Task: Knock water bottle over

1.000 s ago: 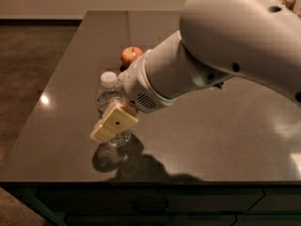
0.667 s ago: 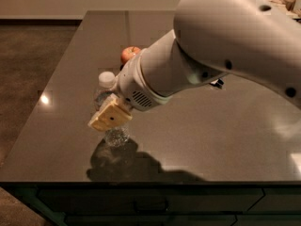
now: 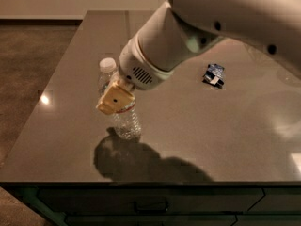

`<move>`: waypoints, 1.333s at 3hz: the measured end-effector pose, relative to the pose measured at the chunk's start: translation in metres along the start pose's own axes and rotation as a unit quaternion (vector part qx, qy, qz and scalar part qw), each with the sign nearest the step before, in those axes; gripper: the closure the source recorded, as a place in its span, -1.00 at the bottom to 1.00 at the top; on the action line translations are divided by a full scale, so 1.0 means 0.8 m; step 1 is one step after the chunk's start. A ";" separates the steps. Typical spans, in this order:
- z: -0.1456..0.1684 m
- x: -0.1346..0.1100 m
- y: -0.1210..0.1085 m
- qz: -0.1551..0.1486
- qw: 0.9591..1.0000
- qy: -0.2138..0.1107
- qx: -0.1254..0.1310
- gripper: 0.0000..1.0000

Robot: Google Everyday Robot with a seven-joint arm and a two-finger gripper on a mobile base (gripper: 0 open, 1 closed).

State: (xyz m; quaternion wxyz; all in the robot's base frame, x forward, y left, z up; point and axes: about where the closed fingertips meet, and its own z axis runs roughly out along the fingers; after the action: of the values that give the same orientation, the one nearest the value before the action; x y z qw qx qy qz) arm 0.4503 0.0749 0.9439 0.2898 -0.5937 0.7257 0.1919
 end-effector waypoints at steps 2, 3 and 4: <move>-0.034 0.045 -0.056 -0.003 0.984 0.178 0.020 1.00; -0.045 0.084 -0.067 -0.016 0.963 0.269 0.019 1.00; -0.040 0.112 -0.072 -0.032 0.941 0.336 0.017 1.00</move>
Offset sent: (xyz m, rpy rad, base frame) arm 0.0405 -0.1101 -0.0107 -0.6963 0.1039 -0.0393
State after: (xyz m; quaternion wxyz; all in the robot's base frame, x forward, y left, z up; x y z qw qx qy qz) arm 0.4886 -0.0248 0.9134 0.0454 -0.6419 0.7644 -0.0405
